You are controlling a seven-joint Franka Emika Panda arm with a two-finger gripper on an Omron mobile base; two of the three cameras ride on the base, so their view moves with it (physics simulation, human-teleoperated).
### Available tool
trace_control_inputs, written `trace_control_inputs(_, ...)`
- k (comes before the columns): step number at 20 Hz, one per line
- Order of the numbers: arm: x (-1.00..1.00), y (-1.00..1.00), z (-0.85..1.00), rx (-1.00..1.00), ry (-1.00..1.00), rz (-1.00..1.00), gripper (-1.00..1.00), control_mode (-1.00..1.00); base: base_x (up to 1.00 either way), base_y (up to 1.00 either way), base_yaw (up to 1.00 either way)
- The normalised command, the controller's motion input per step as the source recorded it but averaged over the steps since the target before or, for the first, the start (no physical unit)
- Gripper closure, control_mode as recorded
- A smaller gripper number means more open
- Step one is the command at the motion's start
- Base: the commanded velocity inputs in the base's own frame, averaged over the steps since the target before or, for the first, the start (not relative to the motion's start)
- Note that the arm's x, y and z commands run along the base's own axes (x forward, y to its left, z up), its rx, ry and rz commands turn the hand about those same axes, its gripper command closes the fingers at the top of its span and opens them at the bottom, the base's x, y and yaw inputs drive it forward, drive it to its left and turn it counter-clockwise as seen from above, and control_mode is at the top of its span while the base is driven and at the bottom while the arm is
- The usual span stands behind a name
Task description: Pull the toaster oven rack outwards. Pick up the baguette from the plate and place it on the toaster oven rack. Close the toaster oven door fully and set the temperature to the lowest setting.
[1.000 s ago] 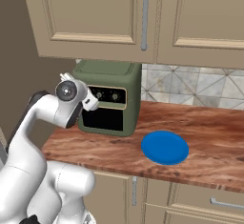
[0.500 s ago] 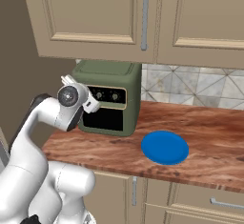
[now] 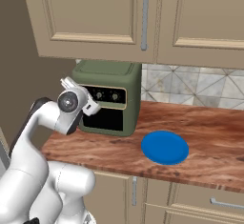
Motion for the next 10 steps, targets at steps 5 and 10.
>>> trace_control_inputs(5,0.01,0.09,-0.12,0.00,-0.04,0.00,-1.00,-1.00,0.00,0.00,0.00)
trace_control_inputs(10,0.05,0.12,-0.06,0.00,-0.04,0.00,-1.00,-1.00,0.00,0.00,0.00)
